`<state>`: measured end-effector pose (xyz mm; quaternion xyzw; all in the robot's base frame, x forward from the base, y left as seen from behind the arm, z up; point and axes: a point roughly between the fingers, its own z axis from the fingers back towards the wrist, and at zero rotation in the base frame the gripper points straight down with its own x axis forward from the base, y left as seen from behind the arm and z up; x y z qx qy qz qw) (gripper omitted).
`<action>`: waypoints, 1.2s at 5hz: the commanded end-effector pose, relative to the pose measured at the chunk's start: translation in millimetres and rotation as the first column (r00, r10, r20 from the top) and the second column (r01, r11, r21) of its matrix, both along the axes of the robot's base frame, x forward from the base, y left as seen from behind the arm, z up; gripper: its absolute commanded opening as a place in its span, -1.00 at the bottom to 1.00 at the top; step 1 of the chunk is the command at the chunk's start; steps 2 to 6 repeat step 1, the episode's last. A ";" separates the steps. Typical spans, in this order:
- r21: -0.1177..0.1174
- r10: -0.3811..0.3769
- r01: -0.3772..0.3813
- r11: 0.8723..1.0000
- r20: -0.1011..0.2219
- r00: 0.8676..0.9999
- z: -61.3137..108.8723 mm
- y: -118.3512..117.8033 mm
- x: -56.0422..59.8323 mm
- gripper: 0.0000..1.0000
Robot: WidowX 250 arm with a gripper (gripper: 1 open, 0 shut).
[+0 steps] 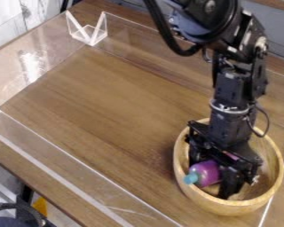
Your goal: Put the purple eggplant in the brown bowl
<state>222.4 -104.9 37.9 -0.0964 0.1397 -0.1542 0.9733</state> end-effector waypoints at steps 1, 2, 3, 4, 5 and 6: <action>-0.019 0.038 -0.036 0.999 0.067 0.997 26.2 0.5 16.0 1.00; -0.019 0.038 -0.036 0.999 0.067 0.997 26.2 0.5 16.0 1.00; -0.019 0.038 -0.036 0.999 0.067 0.997 26.2 0.5 16.0 1.00; -0.019 0.038 -0.036 0.999 0.067 0.997 26.2 0.5 16.0 1.00; -0.019 0.038 -0.036 0.999 0.067 0.997 26.2 0.5 16.0 1.00; -0.019 0.038 -0.036 0.999 0.067 0.997 26.2 0.5 16.0 1.00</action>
